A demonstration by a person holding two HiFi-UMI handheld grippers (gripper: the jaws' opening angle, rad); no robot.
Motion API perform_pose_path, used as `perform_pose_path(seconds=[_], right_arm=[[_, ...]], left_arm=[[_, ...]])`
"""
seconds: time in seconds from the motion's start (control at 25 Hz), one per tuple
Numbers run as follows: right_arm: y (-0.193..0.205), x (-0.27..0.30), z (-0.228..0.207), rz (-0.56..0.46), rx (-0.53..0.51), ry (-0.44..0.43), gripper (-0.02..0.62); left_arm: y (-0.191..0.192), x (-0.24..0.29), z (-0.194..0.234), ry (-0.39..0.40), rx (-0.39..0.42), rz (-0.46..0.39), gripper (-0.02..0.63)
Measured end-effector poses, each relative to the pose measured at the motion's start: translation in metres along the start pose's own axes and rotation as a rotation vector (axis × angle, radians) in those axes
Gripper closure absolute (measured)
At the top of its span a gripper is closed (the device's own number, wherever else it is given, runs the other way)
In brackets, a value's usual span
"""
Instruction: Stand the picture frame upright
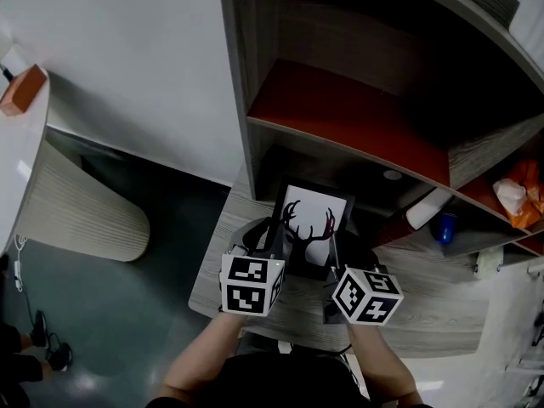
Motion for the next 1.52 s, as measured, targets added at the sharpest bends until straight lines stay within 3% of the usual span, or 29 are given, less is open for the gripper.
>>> perform_pose_path(seconds=[0.8,1.52], right_arm=[[-0.025,0.02,-0.008,-0.129,0.001,0.097,0.525],[-0.04,0.047,-0.029,-0.214,-0.017,0.146,0.528]], left_arm=[[-0.032,0.033,0.01,0.068,0.058,-0.103,0.541],[-0.044,0.069,0.012,0.042,0.05,-0.175,0.543]])
Point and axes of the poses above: the fingertips, and each gripper's own axes: x forward along the fingers, z to its left, y out of its underside, the point moved 3 cm from there along -x, backward along the fingers, and after that the axes turned 9 degrees about z, right-handed, at the moved point
